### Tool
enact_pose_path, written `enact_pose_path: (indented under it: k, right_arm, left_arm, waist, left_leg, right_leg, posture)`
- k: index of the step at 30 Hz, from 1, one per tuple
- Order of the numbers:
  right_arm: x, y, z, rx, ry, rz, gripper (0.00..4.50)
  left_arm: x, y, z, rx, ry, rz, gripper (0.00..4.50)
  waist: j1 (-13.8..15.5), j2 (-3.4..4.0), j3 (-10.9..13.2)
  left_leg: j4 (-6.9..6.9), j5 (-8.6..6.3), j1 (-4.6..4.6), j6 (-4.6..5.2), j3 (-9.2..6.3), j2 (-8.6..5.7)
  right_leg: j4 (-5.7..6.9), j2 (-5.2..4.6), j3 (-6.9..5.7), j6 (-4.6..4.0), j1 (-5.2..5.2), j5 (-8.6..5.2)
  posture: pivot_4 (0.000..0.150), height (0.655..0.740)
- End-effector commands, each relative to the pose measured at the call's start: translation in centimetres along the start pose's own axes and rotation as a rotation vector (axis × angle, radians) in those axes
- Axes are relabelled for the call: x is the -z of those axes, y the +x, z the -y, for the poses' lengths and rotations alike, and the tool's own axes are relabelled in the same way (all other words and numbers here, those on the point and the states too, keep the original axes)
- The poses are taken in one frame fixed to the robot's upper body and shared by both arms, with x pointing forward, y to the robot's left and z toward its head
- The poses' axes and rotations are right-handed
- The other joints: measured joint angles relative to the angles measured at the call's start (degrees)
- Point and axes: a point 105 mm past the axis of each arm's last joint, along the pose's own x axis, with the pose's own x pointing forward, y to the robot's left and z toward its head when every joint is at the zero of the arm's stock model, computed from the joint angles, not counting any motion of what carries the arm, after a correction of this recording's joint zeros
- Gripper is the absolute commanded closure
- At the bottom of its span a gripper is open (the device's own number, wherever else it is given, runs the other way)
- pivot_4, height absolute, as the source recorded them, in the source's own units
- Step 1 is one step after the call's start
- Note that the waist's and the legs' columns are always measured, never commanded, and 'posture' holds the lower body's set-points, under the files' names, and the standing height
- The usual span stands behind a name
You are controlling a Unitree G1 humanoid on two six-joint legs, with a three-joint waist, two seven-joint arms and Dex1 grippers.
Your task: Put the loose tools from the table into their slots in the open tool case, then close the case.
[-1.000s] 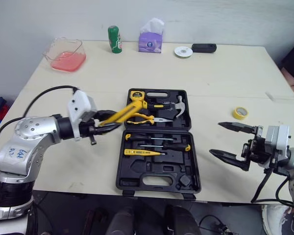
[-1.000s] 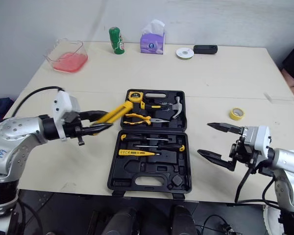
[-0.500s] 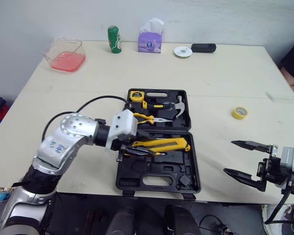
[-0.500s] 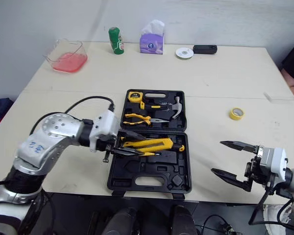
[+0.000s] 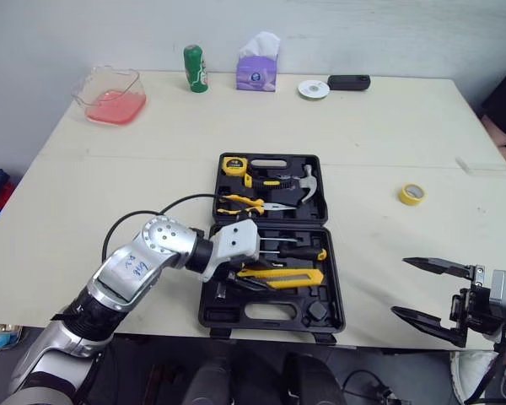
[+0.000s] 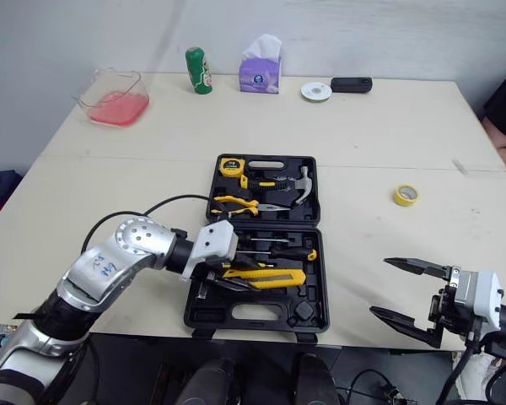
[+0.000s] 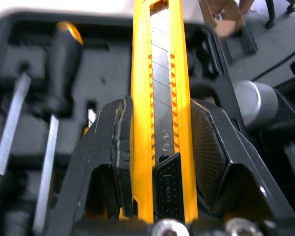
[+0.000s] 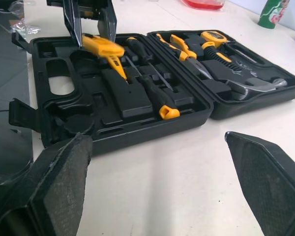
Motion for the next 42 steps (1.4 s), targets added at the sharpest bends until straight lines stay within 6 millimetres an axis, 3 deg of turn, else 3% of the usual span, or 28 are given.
enact_pose_path:
  k: [1, 26, 31, 33, 36, 42]
  right_arm:
    - [-1.1, 0.1, -0.4, -0.039, -0.03, 0.018, 0.0]
    - [-2.1, 1.6, 0.5, -0.043, -0.045, 0.015, 0.0]
    - [-2.1, 1.7, 0.7, -0.043, -0.044, 0.011, 0.0]
    - [-2.1, 1.7, 0.9, -0.041, -0.048, 0.011, 0.0]
    - [-2.2, 1.8, 0.9, -0.039, -0.051, 0.012, 0.0]
    - [-2.1, 1.6, 1.0, -0.029, -0.05, 0.007, 0.0]
  left_arm:
    - [-0.2, 0.1, 0.5, 0.001, 0.059, -0.024, 3.27]
    - [1.9, 1.0, 0.6, -0.029, 0.017, -0.091, 3.27]
    - [1.2, 0.7, 0.8, 0.008, 0.066, -0.046, 0.83]
    - [1.2, 0.5, 0.5, 0.003, 0.076, -0.048, 0.06]
    - [1.1, 0.4, 0.0, -0.014, 0.107, -0.043, 0.06]
    - [-1.9, -0.6, -0.1, 0.012, 0.185, 0.16, 0.06]
  waist:
    - [0.0, 0.0, 0.0]
    - [0.0, 0.0, 0.0]
    - [0.0, 0.0, 0.0]
    - [0.0, 0.0, 0.0]
    - [0.0, 0.0, 0.0]
    - [0.1, 0.0, 0.0]
  left_leg:
    - [0.0, 0.0, 0.0, 0.0, -0.01, 0.0]
    - [0.01, -0.01, 0.0, 0.01, -0.06, 0.0]
    - [0.01, -0.01, 0.01, 0.01, -0.07, 0.0]
    - [0.01, -0.01, 0.0, 0.01, -0.06, 0.0]
    - [0.03, 0.0, 0.01, 0.01, -0.06, -0.01]
    - [0.03, 0.0, -0.02, 0.02, -0.06, -0.01]
  right_leg:
    - [0.0, 0.0, 0.0, 0.0, 0.01, 0.0]
    - [-0.04, -0.01, -0.03, 0.0, 0.05, 0.0]
    - [-0.04, -0.01, -0.03, 0.0, 0.05, 0.0]
    - [-0.04, 0.0, -0.03, 0.0, 0.05, 0.0]
    - [-0.02, -0.01, -0.03, 0.0, 0.05, 0.0]
    - [-0.03, -0.02, -0.04, 0.0, 0.05, 0.0]
  posture:
    - [0.15, 0.74]
    - [0.15, 0.74]
    - [0.15, 0.74]
    - [0.15, 0.74]
    - [0.15, 0.74]
    - [0.15, 0.74]
